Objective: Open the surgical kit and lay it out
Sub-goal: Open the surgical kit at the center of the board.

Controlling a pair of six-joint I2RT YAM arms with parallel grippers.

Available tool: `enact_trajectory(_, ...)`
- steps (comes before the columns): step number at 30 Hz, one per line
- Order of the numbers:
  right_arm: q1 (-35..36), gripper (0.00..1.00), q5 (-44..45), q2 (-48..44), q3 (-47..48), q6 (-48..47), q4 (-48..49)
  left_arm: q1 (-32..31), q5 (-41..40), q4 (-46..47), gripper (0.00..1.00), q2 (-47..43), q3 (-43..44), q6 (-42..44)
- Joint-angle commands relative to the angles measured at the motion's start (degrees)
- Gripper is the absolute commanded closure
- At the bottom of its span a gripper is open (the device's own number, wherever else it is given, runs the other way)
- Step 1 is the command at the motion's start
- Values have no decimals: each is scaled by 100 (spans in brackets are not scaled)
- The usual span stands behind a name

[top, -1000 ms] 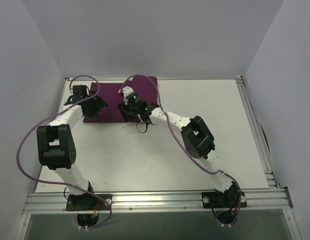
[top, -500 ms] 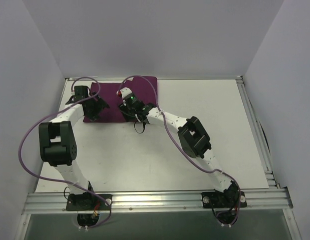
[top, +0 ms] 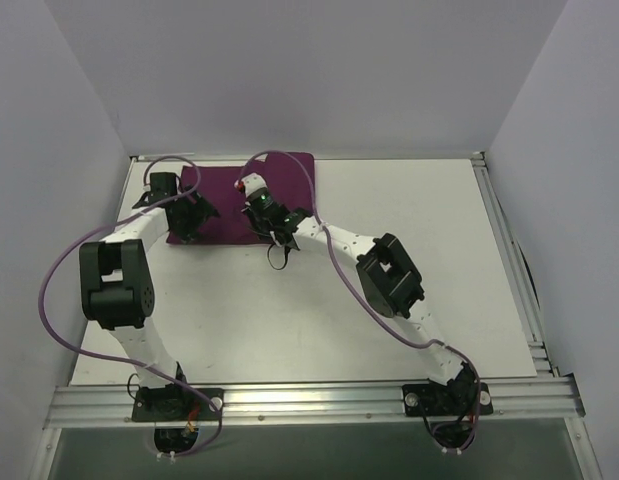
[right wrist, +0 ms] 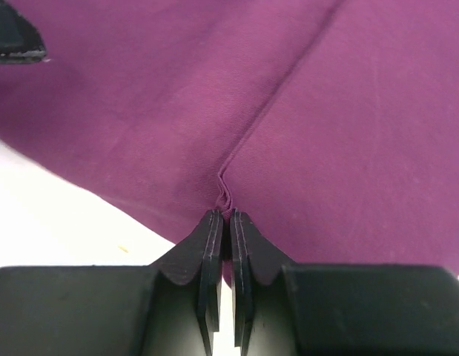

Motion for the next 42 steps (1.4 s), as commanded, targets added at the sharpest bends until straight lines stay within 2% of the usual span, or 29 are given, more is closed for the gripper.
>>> enact_trajectory(1, -134, 100, 684, -695, -332, 287, 33, 37, 68, 13, 16, 206, 319, -73)
enact_trajectory(9, -819, 100, 957, -2127, -1931, 1375, 578, 37, 164, -5, 16, 593, 591, -108)
enact_trajectory(13, -1232, 100, 913, -3014, -3002, 1658, 867, 3, 445, 118, 16, 813, 705, -91)
enact_trajectory(18, -1777, 100, 782, -3700, -3725, 1931, 1043, -173, 499, 136, 16, 1094, 829, -82)
enact_trajectory(30, -3455, 100, 395, -4273, -5201, 2063, 1289, -304, 533, -40, 16, 1410, 1162, -3)
enact_trajectory(35, -4255, 100, -158, -4151, -5808, 2317, 1580, -419, 595, -154, 16, 1543, 1365, 120)
enact_trajectory(36, -4334, 98, -263, -4029, -5861, 2378, 1606, -446, 578, -172, 16, 1517, 1391, 155)
enact_trajectory(38, -4466, 86, -466, -3896, -5905, 2405, 1563, -472, 525, -172, 16, 1403, 1383, 208)
enact_trajectory(39, -4476, 72, -554, -3809, -5905, 2388, 1580, -507, 490, -198, 16, 1341, 1400, 260)
enact_trajectory(41, -4476, 56, -677, -3799, -5905, 2327, 1598, -534, 402, -268, 16, 1157, 1409, 296)
enact_trajectory(42, -4485, 45, -695, -3808, -5897, 2292, 1598, -542, 323, -312, 16, 1078, 1418, 357)
